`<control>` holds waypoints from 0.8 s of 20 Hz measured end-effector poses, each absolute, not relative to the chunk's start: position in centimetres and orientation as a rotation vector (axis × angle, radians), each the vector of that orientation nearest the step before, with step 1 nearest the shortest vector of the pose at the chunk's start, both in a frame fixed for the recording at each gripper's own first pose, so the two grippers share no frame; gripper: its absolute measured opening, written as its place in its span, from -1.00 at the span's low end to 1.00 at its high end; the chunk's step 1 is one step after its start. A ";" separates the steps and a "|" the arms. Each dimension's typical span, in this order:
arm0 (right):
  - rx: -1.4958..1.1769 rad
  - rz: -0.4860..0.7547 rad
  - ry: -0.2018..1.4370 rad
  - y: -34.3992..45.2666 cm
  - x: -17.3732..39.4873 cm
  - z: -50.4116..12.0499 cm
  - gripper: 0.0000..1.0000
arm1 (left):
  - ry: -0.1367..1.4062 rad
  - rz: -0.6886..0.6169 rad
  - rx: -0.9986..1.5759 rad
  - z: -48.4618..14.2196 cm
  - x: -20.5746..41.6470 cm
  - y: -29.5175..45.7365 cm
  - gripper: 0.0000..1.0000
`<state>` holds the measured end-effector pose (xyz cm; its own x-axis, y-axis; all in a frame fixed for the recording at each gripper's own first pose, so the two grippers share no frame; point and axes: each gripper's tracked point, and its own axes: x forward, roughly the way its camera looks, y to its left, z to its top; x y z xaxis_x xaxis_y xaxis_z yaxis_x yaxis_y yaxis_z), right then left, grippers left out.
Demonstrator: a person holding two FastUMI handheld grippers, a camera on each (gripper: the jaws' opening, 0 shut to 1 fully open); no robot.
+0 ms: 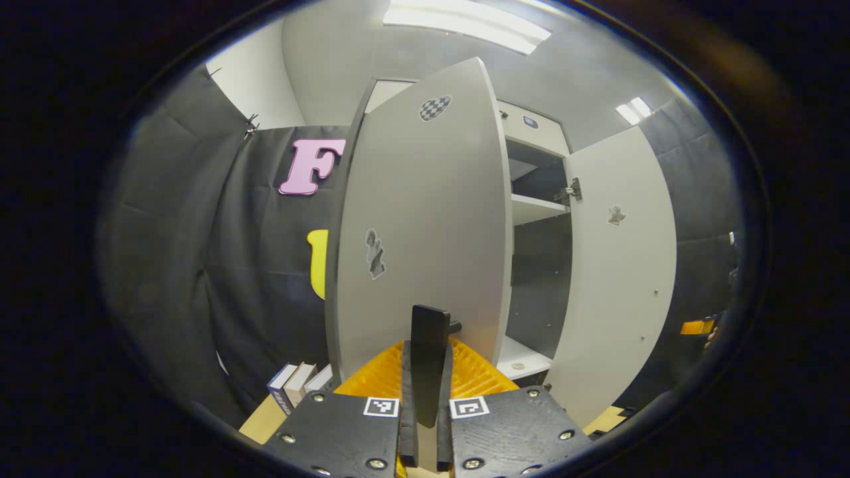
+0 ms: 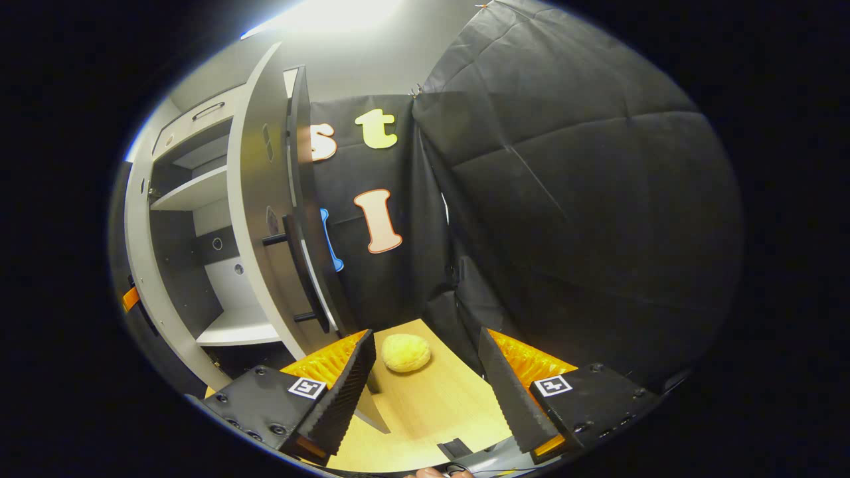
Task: Open the right door of the double-door shoe cabinet with the right hand, and open the left door with the left hand.
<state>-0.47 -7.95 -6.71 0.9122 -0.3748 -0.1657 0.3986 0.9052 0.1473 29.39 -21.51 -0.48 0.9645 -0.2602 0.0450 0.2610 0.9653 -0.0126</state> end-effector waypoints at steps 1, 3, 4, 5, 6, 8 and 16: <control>0.182 -0.393 0.136 -7.7 -0.3 -6.6 1.00 | -0.043 -0.254 -0.010 -0.5 29.5 -21.2 -0.74; 0.181 -0.384 0.135 -7.3 -0.2 -6.6 0.98 | -0.008 -0.261 -0.018 -1.4 29.1 -21.1 -0.75; 0.180 -0.380 0.133 -7.1 -0.2 -6.6 0.95 | -0.004 -0.275 -0.036 -1.1 28.6 -21.4 -0.75; 0.178 -0.377 0.135 -7.0 0.0 -6.5 0.95 | -0.022 -0.294 -0.057 -0.2 28.5 -21.9 -0.75; 0.180 -0.371 0.137 -6.9 0.2 -6.5 0.96 | -0.026 -0.321 -0.069 -0.1 28.7 -22.6 -0.77; 0.192 -0.357 0.125 -6.3 0.1 -5.9 0.96 | 0.007 -0.336 -0.058 -1.0 27.3 -22.5 -0.78; 0.209 -0.345 0.112 -6.0 -0.6 -6.0 0.94 | -0.017 -0.130 -0.059 -0.7 26.6 -15.3 -0.94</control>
